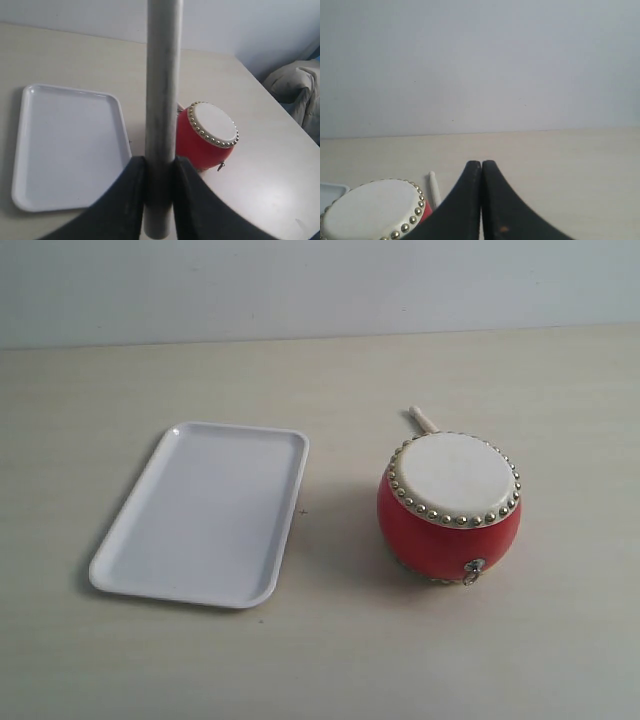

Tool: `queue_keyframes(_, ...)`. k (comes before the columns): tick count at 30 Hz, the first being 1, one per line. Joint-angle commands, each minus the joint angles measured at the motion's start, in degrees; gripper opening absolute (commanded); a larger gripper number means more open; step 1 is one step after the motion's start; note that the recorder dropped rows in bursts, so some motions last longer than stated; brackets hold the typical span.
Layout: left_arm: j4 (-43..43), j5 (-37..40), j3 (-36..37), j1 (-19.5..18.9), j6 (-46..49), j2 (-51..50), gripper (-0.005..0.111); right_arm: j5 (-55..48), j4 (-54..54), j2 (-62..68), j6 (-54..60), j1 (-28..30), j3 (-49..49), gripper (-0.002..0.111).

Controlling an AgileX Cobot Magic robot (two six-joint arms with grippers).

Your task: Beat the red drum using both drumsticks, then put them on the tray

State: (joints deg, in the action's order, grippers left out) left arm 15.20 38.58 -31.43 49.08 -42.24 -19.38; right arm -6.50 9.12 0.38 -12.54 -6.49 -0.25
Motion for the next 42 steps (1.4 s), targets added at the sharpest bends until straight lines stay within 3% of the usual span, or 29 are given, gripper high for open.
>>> queue_keyframes(1, 1.0, -0.3, 0.3, -0.1, 0.0, 0.0, 0.000, 0.5, 0.7, -0.4, 0.7, 0.1, 0.3, 0.000)
queue_keyframes(5, 1.1, -0.3, 0.3, -0.1, 0.5, 0.0, 0.000, 1.5, -1.3, -0.4, -1.4, 0.1, 0.3, 0.000)
queue_keyframes(10, 1.7, 0.0, 0.8, -0.1, 1.2, 0.0, 0.000, 9.3, -25.8, -0.4, -23.1, 0.1, 0.3, 0.000)
queue_keyframes(18, 1.8, -1.7, 1.4, -0.1, 1.0, 0.0, 0.000, 24.3, -38.0, -0.4, -24.9, 0.1, 0.3, 0.000)
queue_keyframes(23, 2.1, -4.3, 1.4, -0.1, 1.0, 0.0, 0.000, 23.6, -60.6, 10.3, -2.2, 0.1, -2.1, 0.000)
queue_keyframes(27, 2.2, -4.4, 1.4, -0.1, 1.0, 0.0, 0.000, 18.6, -60.9, 24.5, 19.2, 0.1, -12.4, 0.000)
queue_keyframes(32, 2.2, -4.1, 1.4, -0.1, -0.2, 0.0, 0.000, 10.4, -61.0, 49.4, 44.8, 0.3, -32.4, 0.000)
queue_keyframes(37, 3.1, -4.0, 1.4, -0.1, -2.8, 0.0, 0.000, -2.8, -58.6, 68.6, 46.5, 2.1, -50.2, 0.000)
queue_keyframes(42, 5.7, -2.3, 1.4, -0.1, -5.2, 0.0, 0.000, -10.3, -41.4, 80.4, 40.2, 2.2, -65.2, 0.000)
